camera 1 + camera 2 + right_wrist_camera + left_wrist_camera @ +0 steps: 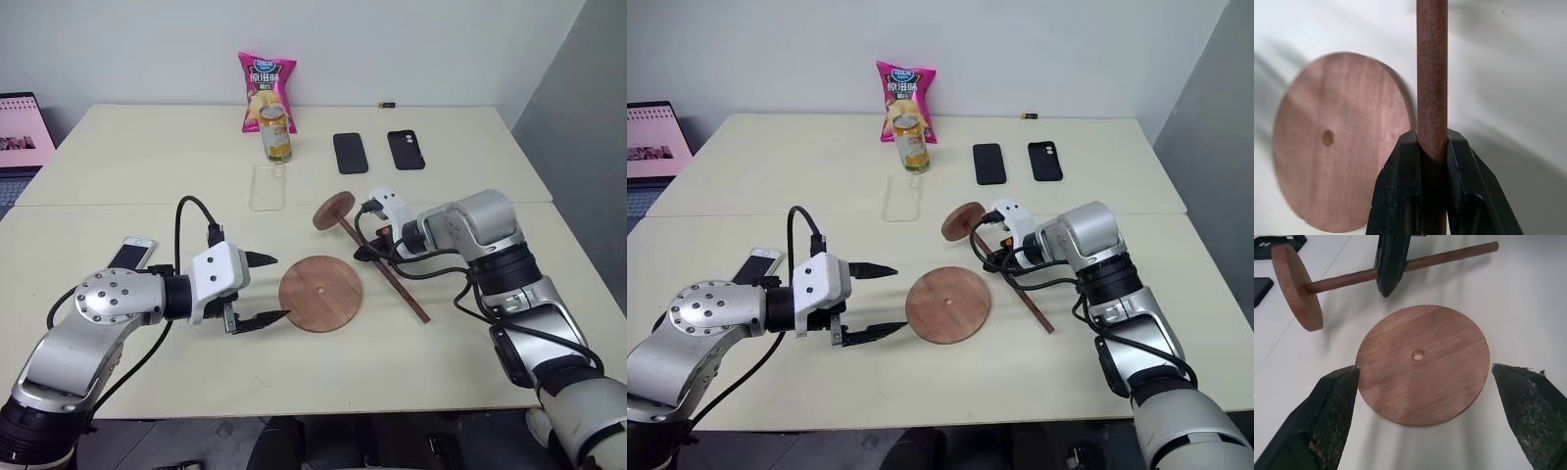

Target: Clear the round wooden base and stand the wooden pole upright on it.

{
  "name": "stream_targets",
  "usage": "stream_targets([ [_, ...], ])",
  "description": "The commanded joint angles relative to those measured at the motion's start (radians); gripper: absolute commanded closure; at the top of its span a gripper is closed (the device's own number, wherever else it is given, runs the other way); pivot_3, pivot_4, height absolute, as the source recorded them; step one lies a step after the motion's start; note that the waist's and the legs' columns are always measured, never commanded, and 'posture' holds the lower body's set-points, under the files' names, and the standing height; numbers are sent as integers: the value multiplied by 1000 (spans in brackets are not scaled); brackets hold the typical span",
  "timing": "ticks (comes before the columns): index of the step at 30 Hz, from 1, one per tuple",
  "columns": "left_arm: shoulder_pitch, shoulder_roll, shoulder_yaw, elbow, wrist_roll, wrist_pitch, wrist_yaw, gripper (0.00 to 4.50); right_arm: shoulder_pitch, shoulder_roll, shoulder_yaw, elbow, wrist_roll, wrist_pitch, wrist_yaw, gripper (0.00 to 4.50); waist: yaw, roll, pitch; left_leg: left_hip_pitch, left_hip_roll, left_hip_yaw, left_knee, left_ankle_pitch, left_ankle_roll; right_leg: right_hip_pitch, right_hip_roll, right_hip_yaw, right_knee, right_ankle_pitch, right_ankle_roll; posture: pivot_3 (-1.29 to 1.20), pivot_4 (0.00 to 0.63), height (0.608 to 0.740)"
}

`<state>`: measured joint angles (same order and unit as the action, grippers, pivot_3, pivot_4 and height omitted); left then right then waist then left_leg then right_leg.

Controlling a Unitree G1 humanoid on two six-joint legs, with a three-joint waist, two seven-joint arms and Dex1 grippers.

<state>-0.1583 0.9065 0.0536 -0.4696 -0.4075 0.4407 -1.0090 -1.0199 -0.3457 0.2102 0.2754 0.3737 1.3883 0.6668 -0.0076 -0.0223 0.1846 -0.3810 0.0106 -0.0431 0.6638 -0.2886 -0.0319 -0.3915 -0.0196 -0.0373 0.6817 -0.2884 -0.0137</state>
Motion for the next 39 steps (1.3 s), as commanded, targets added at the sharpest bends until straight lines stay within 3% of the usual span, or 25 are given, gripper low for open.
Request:
stream_targets([
  [1,-4,-16,91,-28,-80,44,28,0,1,-7,-91,-153,33,-68,-10,4260,0,0,0,0,0,0,0,0,0,0,0,0,0,0,0,0,150,740],
  [3,27,-24,149,-41,-130,75,40,0,60,38,-216,-273,78,-160,-36,4260,0,0,0,0,0,0,0,0,0,0,0,0,0,0,0,0,150,740],
  [5,95,-6,208,-53,-150,94,24,0,142,72,-253,-390,87,-340,-24,4260,-2,0,0,-1,1,0,0,0,0,-1,0,0,-1,0,0,0,150,740],
  [10,214,34,266,-47,-109,58,-16,0,253,106,-210,-510,61,-606,3,4260,-5,0,0,-1,0,0,-1,0,0,-2,0,1,0,0,0,0,150,740],
  [12,252,34,290,-46,-108,53,-17,0,298,153,-178,-539,38,-805,33,4260,-7,0,0,0,0,0,-1,0,0,-2,0,1,1,0,0,0,150,740],
  [18,281,7,307,-73,-128,47,5,0,389,296,-112,-504,11,-1106,39,4260,-16,0,0,0,1,0,-1,0,0,-2,1,1,1,0,0,0,150,740],
  [23,326,-18,322,-88,-138,27,1,0,448,368,-67,-454,20,-1210,41,4260,-16,0,0,0,0,0,-1,0,0,-1,0,1,0,0,0,0,150,740],
  [39,312,-29,239,-47,-105,-14,-3,0,568,399,23,-267,-90,-1487,36,4260,-18,0,0,2,0,-1,-1,0,0,1,0,1,0,0,0,0,150,740],
])
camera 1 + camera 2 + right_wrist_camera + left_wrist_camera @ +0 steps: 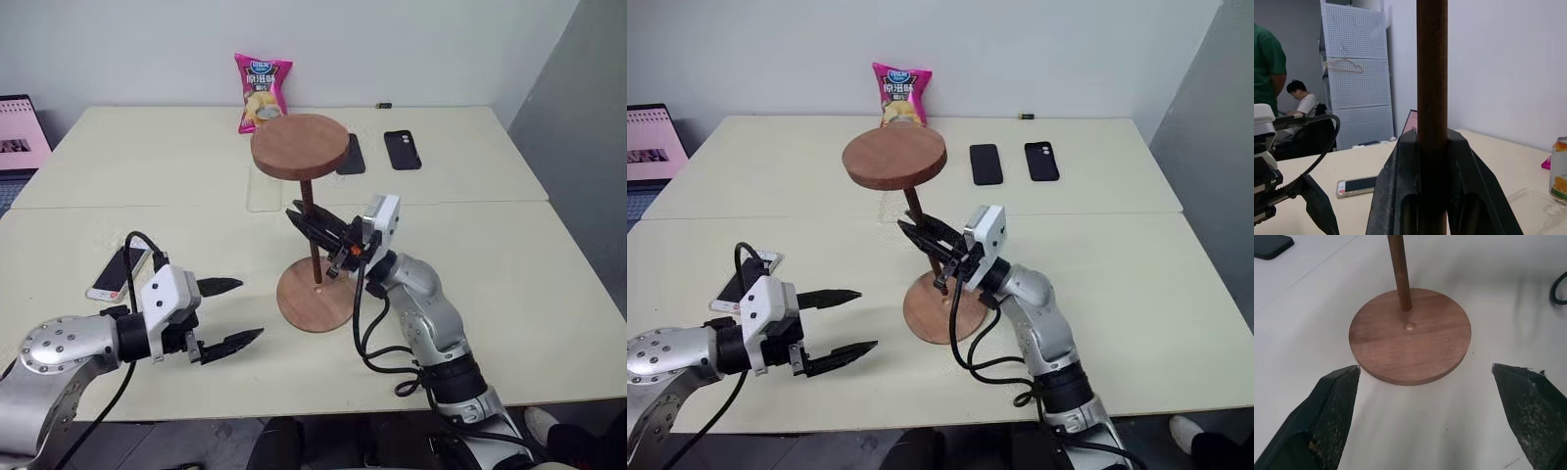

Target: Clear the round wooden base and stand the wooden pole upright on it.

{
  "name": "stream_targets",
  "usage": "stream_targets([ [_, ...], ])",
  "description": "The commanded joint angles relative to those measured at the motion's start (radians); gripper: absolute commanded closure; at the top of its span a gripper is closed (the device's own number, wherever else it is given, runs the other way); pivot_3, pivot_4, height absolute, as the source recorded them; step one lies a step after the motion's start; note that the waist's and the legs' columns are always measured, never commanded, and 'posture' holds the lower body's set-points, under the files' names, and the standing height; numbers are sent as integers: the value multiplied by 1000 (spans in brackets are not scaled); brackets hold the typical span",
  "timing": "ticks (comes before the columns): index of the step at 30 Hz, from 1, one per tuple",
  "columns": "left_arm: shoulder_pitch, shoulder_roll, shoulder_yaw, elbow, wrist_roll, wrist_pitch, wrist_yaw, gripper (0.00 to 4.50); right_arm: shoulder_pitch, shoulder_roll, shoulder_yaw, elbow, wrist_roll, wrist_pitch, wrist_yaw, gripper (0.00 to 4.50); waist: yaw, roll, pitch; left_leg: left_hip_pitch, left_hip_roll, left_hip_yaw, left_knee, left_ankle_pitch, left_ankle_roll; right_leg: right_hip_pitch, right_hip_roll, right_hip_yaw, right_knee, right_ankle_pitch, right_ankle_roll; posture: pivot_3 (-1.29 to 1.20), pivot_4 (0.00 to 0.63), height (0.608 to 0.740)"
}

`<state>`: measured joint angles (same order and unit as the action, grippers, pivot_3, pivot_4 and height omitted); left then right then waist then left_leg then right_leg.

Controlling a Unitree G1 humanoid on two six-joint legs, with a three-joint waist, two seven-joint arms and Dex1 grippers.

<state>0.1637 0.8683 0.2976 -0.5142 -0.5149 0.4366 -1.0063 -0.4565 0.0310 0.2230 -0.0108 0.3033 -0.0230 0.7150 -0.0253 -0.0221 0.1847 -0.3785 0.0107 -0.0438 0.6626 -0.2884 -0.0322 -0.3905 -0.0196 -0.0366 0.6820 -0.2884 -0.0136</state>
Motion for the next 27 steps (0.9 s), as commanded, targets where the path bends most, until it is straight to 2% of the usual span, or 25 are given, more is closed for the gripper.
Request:
stream_targets([
  [1,-12,12,-9,0,4,-15,-11,0,5,26,12,30,-26,-90,-14,4260,0,0,0,0,0,0,0,0,0,0,0,0,0,0,0,0,150,740],
  [27,-22,4,-20,46,26,-80,-45,0,54,15,51,72,-50,-154,-2,4260,0,0,0,1,0,0,0,0,0,1,0,0,0,0,0,0,150,740],
])
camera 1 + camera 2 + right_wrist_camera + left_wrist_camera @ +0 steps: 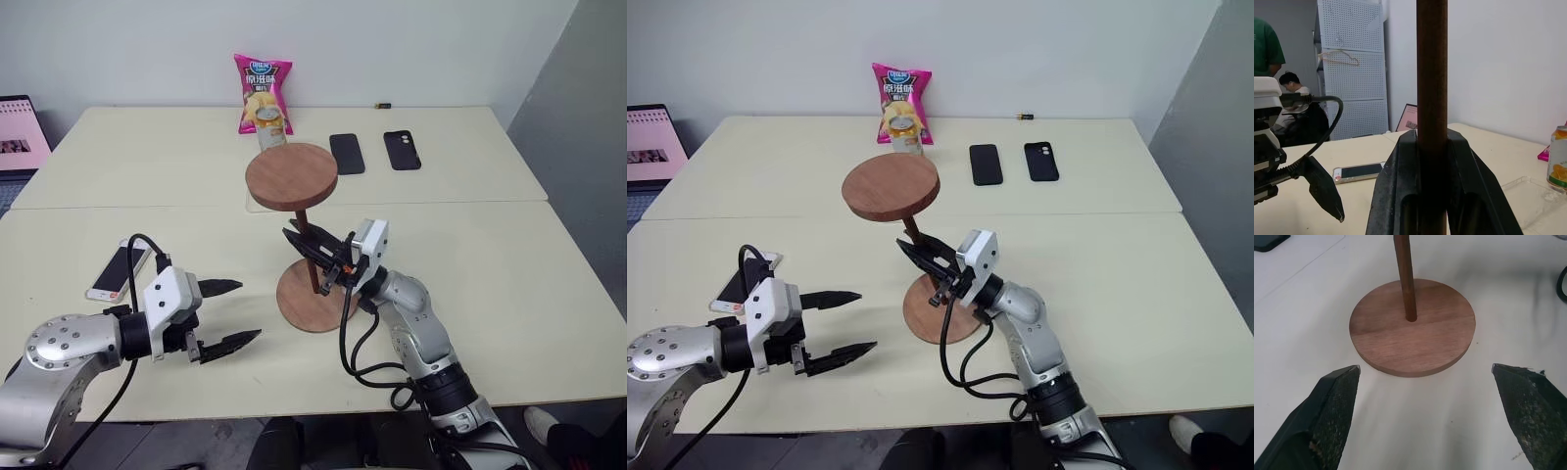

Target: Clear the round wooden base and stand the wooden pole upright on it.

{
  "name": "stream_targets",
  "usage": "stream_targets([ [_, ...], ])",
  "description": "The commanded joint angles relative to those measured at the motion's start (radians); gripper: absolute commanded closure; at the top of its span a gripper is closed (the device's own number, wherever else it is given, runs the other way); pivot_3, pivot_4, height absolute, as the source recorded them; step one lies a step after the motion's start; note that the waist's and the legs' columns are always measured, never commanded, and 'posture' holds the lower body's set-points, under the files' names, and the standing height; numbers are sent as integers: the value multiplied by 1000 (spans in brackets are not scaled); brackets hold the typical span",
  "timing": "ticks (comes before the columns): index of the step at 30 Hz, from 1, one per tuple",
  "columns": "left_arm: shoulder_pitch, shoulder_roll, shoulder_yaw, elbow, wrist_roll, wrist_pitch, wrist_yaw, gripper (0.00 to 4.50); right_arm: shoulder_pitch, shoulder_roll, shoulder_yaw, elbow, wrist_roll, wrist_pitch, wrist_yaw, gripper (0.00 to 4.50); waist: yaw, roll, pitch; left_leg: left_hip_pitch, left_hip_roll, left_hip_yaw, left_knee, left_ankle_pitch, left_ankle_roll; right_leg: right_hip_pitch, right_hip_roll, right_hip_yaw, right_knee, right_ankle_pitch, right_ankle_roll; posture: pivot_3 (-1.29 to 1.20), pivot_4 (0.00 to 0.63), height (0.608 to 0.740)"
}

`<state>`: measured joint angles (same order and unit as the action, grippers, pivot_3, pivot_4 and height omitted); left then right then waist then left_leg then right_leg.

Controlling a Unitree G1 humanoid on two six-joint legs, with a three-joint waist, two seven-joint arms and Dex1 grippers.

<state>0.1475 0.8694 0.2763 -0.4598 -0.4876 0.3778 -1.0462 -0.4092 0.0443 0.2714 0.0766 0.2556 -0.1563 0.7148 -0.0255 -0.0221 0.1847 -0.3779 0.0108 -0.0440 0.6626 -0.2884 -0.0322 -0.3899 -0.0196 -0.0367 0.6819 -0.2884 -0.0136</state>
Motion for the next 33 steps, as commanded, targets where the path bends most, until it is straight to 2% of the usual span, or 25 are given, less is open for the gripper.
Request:
stream_targets([
  [1,-11,3,-2,-9,-1,-19,-4,0,9,1,2,-12,-3,-21,-4,4260,0,0,0,0,0,0,0,0,0,0,0,0,0,0,0,0,150,740],
  [21,-44,3,-21,-15,-4,2,4,0,64,-36,14,26,-35,-55,-11,4260,0,-1,-1,2,0,0,0,0,0,1,0,0,0,0,0,0,150,740],
  [33,-33,1,-31,-4,1,-20,-6,0,79,-94,30,19,-24,107,-16,4260,2,-1,-4,4,0,0,0,0,0,4,0,1,0,0,0,0,150,740],
])
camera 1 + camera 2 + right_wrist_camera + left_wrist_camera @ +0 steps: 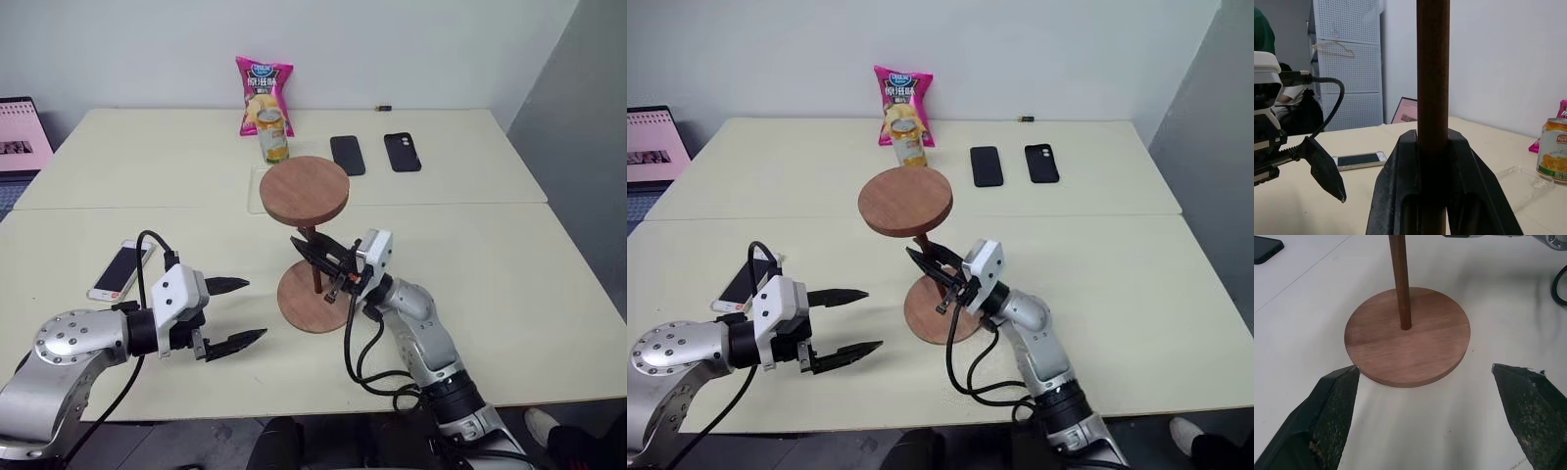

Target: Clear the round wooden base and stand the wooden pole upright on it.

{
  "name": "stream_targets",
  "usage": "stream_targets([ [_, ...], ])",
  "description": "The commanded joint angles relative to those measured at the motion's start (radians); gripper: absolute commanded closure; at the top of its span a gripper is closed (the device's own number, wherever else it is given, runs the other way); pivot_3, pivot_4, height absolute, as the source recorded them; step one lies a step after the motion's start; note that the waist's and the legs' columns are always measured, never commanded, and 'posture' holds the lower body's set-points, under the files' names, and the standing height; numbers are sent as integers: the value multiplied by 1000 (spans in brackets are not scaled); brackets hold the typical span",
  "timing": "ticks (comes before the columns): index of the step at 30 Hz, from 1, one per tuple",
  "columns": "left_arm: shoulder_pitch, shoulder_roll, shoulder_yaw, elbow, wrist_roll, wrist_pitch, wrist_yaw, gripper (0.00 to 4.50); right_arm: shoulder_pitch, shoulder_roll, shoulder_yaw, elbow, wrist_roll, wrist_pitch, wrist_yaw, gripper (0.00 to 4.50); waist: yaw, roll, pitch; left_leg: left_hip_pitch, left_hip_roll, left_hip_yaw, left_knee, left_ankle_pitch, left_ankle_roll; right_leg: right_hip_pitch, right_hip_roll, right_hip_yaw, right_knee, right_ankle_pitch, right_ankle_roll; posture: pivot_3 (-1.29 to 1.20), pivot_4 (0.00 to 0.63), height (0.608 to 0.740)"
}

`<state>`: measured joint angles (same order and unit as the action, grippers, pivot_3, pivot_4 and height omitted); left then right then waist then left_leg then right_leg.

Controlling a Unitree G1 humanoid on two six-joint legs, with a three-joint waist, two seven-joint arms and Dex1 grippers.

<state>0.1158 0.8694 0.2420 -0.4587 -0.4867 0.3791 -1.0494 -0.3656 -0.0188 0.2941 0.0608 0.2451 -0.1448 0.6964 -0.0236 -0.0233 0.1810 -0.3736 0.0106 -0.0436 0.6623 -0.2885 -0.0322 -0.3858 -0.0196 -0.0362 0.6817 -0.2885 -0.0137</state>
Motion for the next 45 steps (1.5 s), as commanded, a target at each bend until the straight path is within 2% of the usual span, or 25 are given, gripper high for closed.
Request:
stream_targets([
  [1,-1,1,3,-5,0,-21,-4,0,34,-33,7,31,-11,117,-3,4260,0,0,0,0,0,0,0,0,0,1,0,0,0,0,0,0,150,740],
  [10,-5,-8,0,-3,-2,-24,6,0,53,-113,35,31,-38,215,18,4260,5,5,-13,11,0,0,-3,0,0,10,0,0,-2,-1,-1,0,150,740],
  [20,-35,-5,-17,-5,-3,-12,23,0,34,-100,38,-10,-15,220,15,4260,16,5,-19,11,0,0,-2,0,0,11,0,0,-2,-2,-1,0,150,740],
  [22,-47,-5,-23,-3,0,-9,29,0,32,-90,22,-16,5,232,8,3557,16,5,-19,11,0,0,-3,0,0,11,0,0,-2,-2,-1,0,150,740],
  [25,-57,-2,-27,-11,-4,4,33,0,35,-94,19,-51,24,240,27,3018,17,3,-16,11,0,0,-3,0,0,10,0,0,-2,-2,-1,0,150,740],
  [26,-59,2,-29,-17,-8,13,33,0,40,-97,16,-68,32,247,32,2567,17,5,-14,8,0,2,-2,0,0,7,0,2,-2,-1,-1,0,150,740],
  [27,-63,4,-31,-19,-10,18,35,0,44,-99,15,-81,37,253,36,2458,17,6,-14,7,0,3,-3,0,0,6,0,3,-1,-2,-1,0,150,740],
  [31,-82,2,-31,-27,-19,37,48,0,63,-122,16,-128,41,282,55,1363,16,6,-14,8,1,2,-5,0,0,5,1,2,-1,-2,-2,0,150,740],
  [32,-87,0,-27,-30,-21,45,56,0,66,-133,14,-135,38,287,58,1270,16,6,-14,8,1,2,-5,0,0,5,1,2,-1,-2,-2,0,150,740],
  [33,-92,0,-21,-33,-23,49,61,0,67,-147,7,-142,33,288,60,881,16,6,-14,8,1,2,-5,0,0,5,1,2,-1,-2,-2,0,150,740],
  [37,-102,23,-1,-43,-15,96,93,0,61,-209,-26,-172,32,310,73,29,17,5,-14,7,1,2,-5,0,0,5,1,2,-2,-2,-1,0,150,740],
  [41,-94,84,26,-58,8,157,114,0,42,-341,-73,-215,19,335,123,29,17,5,-11,7,1,2,-5,0,0,5,1,2,-2,-2,-1,0,150,740],
  [45,-63,111,95,-67,-1,169,106,0,29,-480,-144,-283,81,377,215,29,19,4,-6,7,1,2,-5,0,0,5,1,2,-2,-4,2,0,150,740],
])
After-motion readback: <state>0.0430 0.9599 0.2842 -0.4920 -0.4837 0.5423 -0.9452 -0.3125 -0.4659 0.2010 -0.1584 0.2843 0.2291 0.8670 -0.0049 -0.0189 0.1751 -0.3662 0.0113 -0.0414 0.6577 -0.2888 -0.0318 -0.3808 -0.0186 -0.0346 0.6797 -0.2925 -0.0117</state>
